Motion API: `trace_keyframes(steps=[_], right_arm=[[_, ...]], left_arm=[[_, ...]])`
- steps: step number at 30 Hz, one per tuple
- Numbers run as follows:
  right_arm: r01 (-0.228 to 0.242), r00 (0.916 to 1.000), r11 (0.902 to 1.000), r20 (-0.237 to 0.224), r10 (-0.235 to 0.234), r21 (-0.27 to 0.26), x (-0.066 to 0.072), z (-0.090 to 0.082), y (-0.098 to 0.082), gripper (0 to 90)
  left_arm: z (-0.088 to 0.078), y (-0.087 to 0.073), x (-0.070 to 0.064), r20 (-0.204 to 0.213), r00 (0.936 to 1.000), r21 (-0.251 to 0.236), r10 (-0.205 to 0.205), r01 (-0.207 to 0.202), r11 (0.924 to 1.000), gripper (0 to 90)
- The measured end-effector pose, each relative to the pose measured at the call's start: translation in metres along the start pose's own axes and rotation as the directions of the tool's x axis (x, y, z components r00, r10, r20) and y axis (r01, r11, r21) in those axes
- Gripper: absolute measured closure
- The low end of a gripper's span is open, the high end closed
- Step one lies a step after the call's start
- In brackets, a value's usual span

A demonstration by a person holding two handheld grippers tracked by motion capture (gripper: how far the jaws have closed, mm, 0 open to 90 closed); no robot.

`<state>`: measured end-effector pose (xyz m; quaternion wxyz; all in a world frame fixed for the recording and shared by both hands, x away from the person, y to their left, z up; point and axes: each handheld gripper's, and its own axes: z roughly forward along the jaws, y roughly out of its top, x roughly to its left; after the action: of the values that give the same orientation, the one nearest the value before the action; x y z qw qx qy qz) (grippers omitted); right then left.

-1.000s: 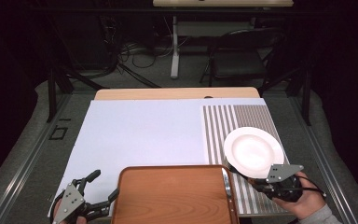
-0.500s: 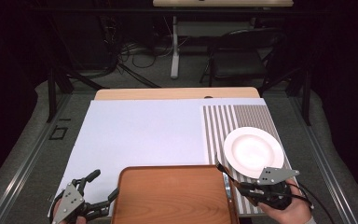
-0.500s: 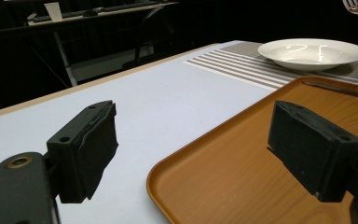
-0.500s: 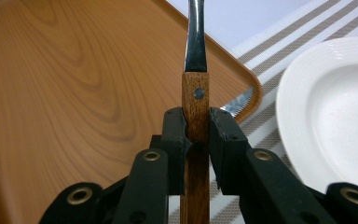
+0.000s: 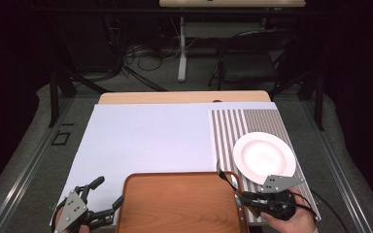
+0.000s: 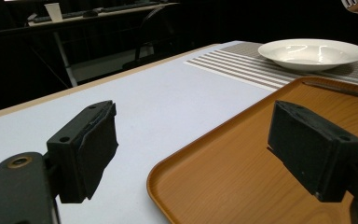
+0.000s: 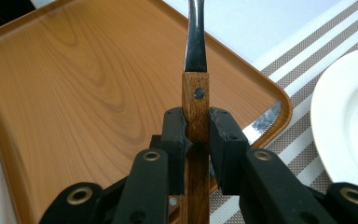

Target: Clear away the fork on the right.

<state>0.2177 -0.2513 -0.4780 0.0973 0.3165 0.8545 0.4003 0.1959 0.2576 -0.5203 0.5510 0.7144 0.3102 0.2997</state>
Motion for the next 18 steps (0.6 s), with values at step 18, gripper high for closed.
trace_keyframes(steps=[18], right_arm=[[-0.063, 0.9941, 0.9936, -0.083, 0.071, 0.093, 0.036, 0.039, -0.009, 77.1]], left_arm=[[-0.001, 0.000, 0.000, -0.002, 1.0000, -0.005, 0.002, -0.002, 1.0000, 15.2]])
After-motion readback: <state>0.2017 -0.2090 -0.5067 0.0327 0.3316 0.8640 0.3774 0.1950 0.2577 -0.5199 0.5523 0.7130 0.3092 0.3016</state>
